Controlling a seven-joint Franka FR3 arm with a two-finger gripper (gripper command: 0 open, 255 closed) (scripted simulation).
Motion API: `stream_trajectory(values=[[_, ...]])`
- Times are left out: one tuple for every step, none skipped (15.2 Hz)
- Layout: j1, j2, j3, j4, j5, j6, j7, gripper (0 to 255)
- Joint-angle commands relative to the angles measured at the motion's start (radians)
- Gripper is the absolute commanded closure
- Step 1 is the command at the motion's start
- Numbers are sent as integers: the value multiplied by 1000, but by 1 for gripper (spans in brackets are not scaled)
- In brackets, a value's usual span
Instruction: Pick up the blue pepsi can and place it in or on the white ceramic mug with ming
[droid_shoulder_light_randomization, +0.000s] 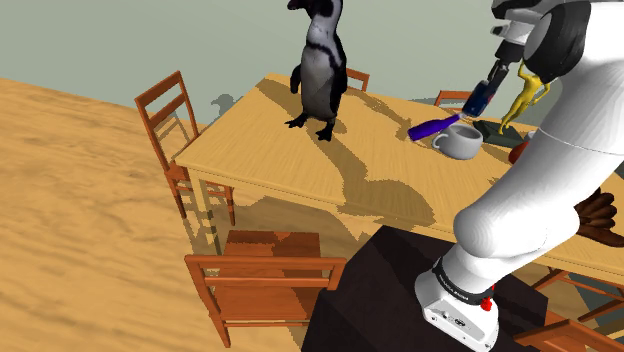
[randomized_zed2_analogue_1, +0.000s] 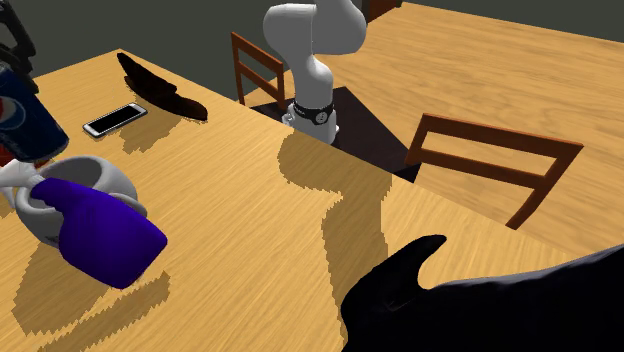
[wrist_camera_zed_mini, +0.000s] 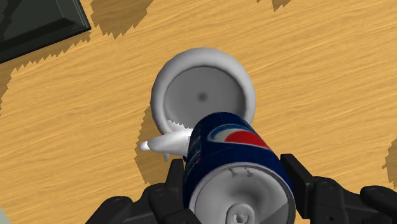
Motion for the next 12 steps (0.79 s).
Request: stream_trajectory(values=[[2, -2, 1, -31, -1, 30, 0, 255], [3, -2, 1, -45, -1, 44, 0, 255], [4, -3, 2, -59, -1, 57, 0, 255], [4, -3, 2, -73, -1, 71, 0, 255], [5, -3, 3, -86, -1, 84, 0, 255], [5, -3, 3, -100, -1, 98, -1, 255], [5, -3, 3, -112, 0, 111, -1, 255], [6, -2, 4, -125, 1, 124, -2, 255], [6, -1, 4, -137, 2, 137, -3, 255], [6, 1, 4, -149, 3, 150, -4, 255], [6, 2, 5, -161, 4, 163, -5, 255], [6, 4, 5, -173, 6, 176, -6, 255]])
